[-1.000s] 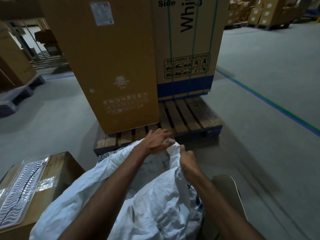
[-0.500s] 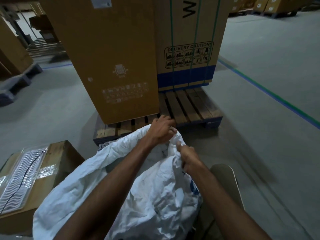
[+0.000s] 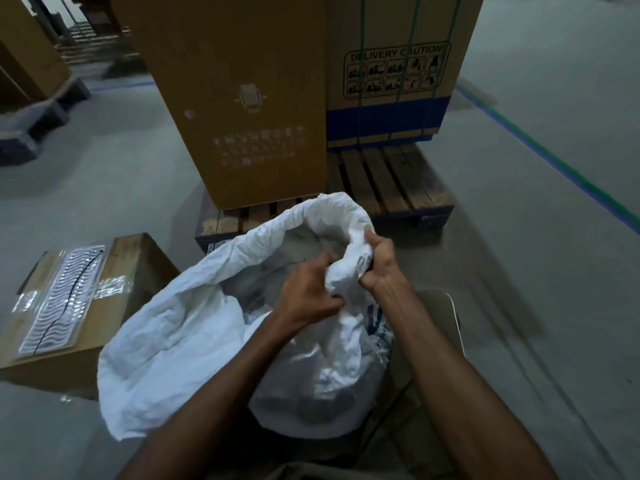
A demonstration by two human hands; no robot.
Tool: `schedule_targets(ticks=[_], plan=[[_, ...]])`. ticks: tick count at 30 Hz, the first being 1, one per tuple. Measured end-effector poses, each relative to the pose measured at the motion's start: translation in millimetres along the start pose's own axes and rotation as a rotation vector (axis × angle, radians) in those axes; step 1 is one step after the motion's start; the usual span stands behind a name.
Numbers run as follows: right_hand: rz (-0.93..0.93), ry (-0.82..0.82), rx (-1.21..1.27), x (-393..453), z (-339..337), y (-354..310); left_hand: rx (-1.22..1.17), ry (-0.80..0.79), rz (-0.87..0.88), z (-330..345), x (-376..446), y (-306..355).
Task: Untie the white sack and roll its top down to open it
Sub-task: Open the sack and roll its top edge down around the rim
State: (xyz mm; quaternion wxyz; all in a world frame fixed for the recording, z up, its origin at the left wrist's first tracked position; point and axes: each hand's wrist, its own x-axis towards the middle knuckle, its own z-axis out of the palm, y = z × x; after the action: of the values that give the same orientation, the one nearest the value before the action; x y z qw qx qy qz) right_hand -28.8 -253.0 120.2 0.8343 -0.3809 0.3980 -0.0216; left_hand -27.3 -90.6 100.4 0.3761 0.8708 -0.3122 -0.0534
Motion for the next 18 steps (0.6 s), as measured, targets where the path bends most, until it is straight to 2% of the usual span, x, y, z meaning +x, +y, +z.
schedule_targets(ticks=[4, 6, 12, 18], plan=[[-0.054, 0.070, -0.316, -3, 0, 21, -0.014, 0.067, 0.001, -4, 2, -16], [-0.010, 0.087, -0.405, -13, -1, 34, -0.030, 0.075, 0.018, -3, 1, -21], [0.075, -0.005, -0.285, -19, 3, 39, 0.057, 0.032, 0.006, -10, -1, -20], [0.038, 0.042, -0.260, -9, 5, 33, 0.241, -0.057, -0.020, -1, -17, -12]])
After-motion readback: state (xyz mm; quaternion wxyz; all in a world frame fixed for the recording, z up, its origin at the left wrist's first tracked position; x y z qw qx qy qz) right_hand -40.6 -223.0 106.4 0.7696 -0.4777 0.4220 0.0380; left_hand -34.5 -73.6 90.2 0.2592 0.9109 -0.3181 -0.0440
